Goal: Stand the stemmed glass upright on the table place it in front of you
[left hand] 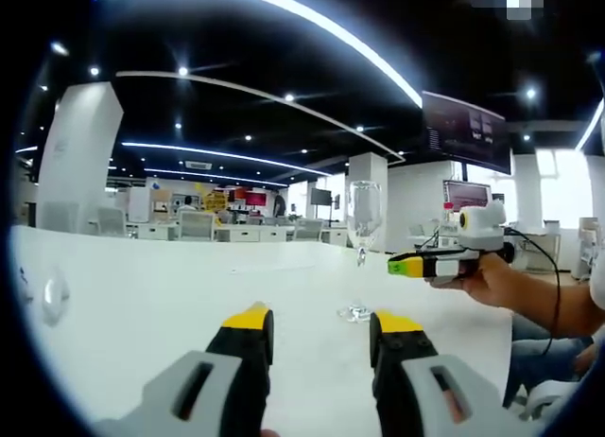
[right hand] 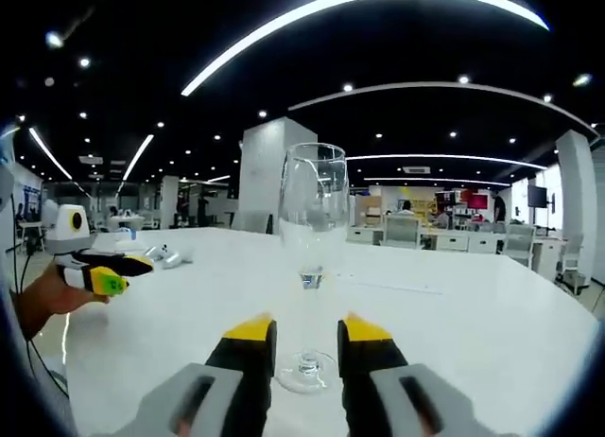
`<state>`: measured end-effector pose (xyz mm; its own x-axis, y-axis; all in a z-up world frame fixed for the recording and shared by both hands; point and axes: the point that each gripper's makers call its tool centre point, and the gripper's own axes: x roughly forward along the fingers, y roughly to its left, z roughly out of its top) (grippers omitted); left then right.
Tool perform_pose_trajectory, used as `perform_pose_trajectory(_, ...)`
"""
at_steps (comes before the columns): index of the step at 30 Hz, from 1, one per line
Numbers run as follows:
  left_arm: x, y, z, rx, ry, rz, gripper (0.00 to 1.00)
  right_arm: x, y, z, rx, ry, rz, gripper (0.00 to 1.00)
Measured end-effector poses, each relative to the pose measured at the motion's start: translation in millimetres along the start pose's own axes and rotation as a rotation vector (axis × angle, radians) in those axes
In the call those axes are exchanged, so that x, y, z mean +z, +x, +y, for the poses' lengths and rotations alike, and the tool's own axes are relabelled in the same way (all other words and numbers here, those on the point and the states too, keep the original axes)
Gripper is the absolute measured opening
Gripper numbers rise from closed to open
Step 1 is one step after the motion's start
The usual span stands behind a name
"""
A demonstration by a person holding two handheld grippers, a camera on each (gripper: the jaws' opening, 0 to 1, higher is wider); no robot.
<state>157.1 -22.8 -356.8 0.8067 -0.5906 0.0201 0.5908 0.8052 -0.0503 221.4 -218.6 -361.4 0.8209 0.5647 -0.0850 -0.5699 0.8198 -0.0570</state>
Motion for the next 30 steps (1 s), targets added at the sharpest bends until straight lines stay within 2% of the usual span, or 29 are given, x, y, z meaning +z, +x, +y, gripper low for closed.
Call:
perform_pose_trajectory(9, -0.4, 2, 1.9, 0.005, 0.001, 0.001, 0.41, -2.8, -21, 0, -0.030, 0.000, 0.002, 0.29)
perform_pose_trajectory(16, -0.9, 2, 2.9, 0.009, 0.005, 0.004, 0.41, 1.5, -32, 7, -0.037, -0.007, -0.010, 0.29)
perform_pose_trajectory(30, 0.3, 2, 1.3, 0.009, 0.008, 0.001, 0.41, 1.6, -33, 8, -0.042, -0.008, -0.012, 0.29)
